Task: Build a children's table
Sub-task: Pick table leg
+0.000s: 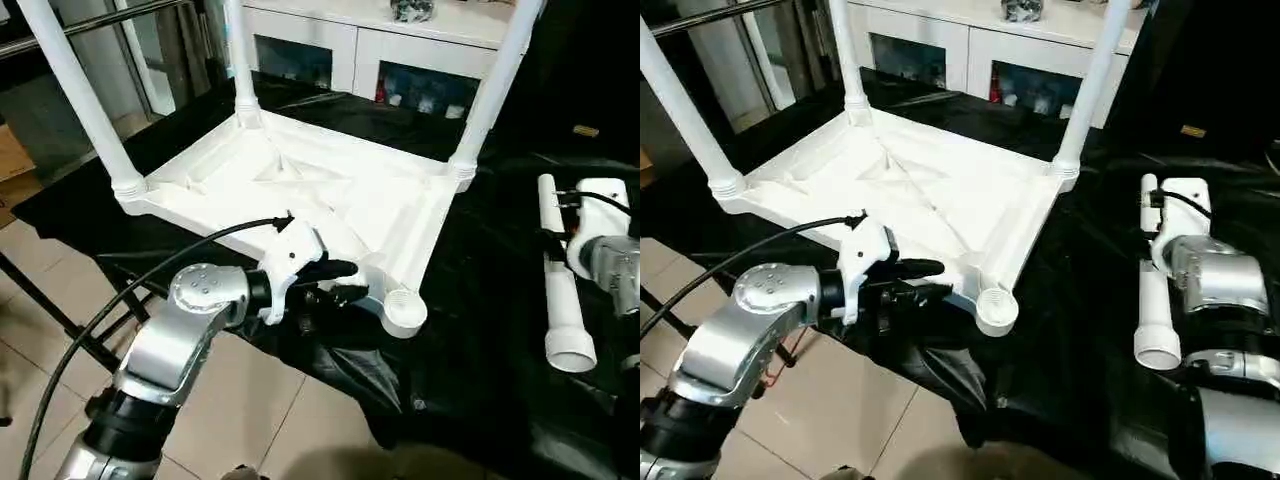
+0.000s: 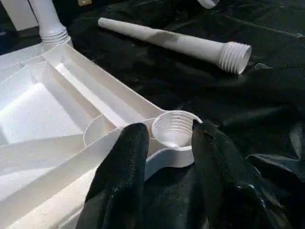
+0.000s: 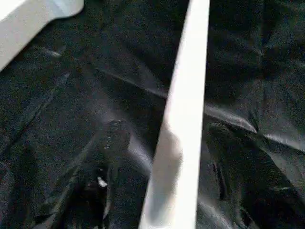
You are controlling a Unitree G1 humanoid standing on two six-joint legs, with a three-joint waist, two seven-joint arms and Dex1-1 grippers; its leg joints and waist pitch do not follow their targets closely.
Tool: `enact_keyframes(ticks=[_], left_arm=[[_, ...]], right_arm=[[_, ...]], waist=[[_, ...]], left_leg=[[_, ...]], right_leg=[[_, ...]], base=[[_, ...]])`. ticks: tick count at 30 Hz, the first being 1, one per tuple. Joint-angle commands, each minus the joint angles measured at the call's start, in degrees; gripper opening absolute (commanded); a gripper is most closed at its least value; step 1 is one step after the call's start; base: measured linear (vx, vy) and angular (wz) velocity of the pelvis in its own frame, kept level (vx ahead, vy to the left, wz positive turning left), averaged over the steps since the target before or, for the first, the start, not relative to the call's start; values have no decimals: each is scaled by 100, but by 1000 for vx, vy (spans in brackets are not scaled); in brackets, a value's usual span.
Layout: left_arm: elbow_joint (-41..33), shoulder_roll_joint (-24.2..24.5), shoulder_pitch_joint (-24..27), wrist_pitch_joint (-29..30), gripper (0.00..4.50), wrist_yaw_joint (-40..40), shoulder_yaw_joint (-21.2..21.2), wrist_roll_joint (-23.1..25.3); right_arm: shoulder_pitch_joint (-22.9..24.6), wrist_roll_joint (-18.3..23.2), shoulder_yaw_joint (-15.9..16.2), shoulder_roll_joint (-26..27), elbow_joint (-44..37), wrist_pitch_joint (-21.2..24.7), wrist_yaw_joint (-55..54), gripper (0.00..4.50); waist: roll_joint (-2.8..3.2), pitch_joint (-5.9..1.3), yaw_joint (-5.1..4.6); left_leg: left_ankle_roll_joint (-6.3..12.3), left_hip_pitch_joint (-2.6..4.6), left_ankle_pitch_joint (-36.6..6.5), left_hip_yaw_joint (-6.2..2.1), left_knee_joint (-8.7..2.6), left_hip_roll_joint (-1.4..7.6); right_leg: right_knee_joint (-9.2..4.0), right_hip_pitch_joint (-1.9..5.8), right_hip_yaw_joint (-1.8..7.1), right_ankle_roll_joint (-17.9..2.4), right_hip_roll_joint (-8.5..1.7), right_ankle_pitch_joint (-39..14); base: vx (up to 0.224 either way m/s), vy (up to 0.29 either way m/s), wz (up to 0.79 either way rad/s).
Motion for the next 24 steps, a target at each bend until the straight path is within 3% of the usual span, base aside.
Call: enact_keyframes(ticks=[1, 6, 11, 16, 24], left_arm=[[-135, 71, 5, 75, 209, 12, 19, -70], [-279, 109, 10, 252, 252, 70, 9, -126], [-298, 217, 8, 214, 302, 166, -93, -30], [-368, 260, 16, 300, 321, 144, -143, -107], [-477, 336, 15, 344, 328, 128, -159, -222]], right_arm=[[-80, 61, -45, -137, 109, 52, 92, 328], [-166, 82, -45, -222, 474, 391, 207, 363], [-213, 343, -31, -272, 854, 1379, 648, 363], [-87, 272, 104, -293, 1193, 1504, 796, 363], [-48, 380, -36, -278, 1267, 1608, 720, 291]], waist=[[-164, -398, -29], [-166, -403, -37], [-171, -405, -24], [-166, -400, -7], [-193, -392, 6]], left_leg=[[219, 32, -538, 56, -305, 35], [242, 26, -481, 54, -294, 33], [294, 12, -447, 57, -282, 30], [228, 25, -517, 61, -275, 52], [70, 36, -739, 47, -291, 48]], right_leg=[[-375, 316, 190, -1141, -292, -815], [-356, 321, 185, -1197, -284, -730], [-346, 336, 173, -1266, -275, -660], [-361, 311, 170, -1266, -295, -879], [-387, 295, 168, -1147, -292, -1136]], base=[[0, 0, 0], [0, 0, 0], [0, 0, 0], [0, 0, 0], [0, 0, 0]])
